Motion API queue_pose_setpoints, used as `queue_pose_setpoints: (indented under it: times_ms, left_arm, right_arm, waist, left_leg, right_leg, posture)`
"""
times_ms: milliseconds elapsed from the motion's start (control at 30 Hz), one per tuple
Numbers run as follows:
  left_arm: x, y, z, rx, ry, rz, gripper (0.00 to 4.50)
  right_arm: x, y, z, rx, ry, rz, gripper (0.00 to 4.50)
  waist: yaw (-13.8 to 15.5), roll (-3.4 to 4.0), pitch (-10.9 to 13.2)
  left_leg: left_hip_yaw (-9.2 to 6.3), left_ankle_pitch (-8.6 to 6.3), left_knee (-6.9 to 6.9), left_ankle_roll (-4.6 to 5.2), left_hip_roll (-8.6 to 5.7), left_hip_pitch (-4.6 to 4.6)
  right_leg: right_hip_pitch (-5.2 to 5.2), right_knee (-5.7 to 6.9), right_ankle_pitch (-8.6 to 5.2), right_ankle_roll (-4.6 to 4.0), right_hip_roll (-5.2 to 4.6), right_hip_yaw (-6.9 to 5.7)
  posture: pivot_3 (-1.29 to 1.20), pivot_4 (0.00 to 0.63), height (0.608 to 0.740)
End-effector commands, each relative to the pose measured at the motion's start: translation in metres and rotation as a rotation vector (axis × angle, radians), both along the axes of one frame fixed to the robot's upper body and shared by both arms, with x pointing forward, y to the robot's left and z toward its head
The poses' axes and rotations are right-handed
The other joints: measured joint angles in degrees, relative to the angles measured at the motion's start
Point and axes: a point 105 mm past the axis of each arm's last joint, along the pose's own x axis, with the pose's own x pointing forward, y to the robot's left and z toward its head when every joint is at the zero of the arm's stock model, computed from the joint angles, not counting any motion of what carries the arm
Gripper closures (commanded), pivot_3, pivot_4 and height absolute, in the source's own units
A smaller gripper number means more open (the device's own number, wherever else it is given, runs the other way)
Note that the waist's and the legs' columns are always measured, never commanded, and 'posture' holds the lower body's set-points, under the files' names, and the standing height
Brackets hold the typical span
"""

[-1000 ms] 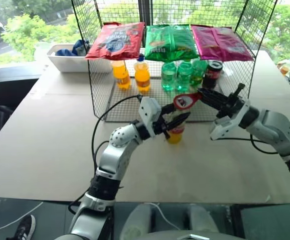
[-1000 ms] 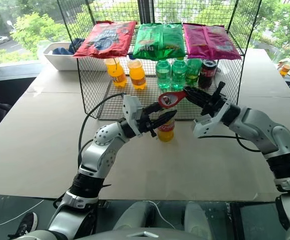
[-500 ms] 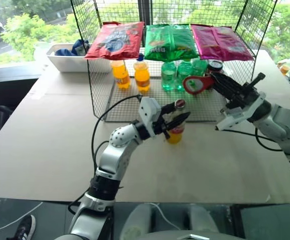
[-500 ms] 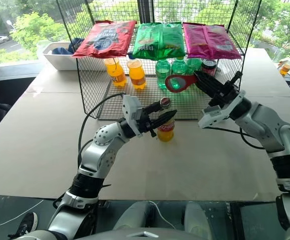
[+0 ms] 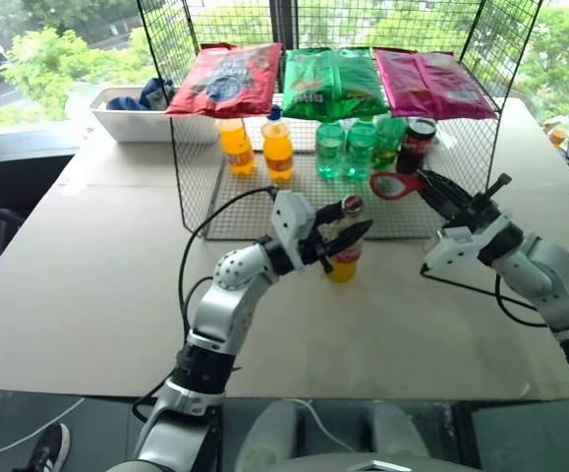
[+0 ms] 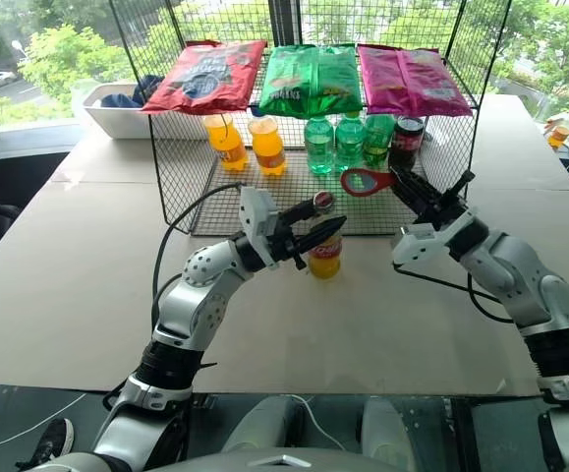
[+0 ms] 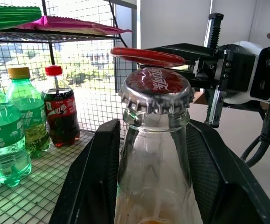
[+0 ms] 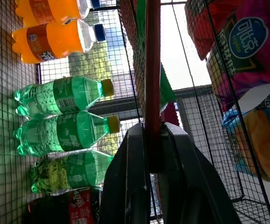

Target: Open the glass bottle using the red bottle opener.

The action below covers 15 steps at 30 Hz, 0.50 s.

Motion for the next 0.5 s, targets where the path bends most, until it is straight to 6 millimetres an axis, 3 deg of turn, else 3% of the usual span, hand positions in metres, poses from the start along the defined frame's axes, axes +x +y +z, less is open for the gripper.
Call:
queue_pose_setpoints:
  times_ms: [33,500]
  left_arm:
    - [0.002,0.001,-0.023,0.056,0.080,0.006,2.87]
    - [0.002,0.000,-0.023,0.058,0.078,0.002,2.87]
  right_arm:
    - [-0.006,0.002,0.008,0.025,-0.023,0.019,4.50]
    - [-0.014,0.020,0.005,-0.021,-0.027,0.078,4.50]
  waist:
    - [0.00,0.00,0.00]
    - [0.00,0.00,0.00]
  left_leg:
    - [0.00,0.00,0.00,0.00,0.00,0.00]
    - [0.01,0.00,-0.01,0.00,0.00,0.00]
  right_leg:
    - [0.00,-0.01,0.00,0.00,0.00,0.00]
    - [0.00,-0.01,0.00,0.00,0.00,0.00]
  posture:
    - [0.00,0.150,0.740]
    - [0.00,0.150,0.740]
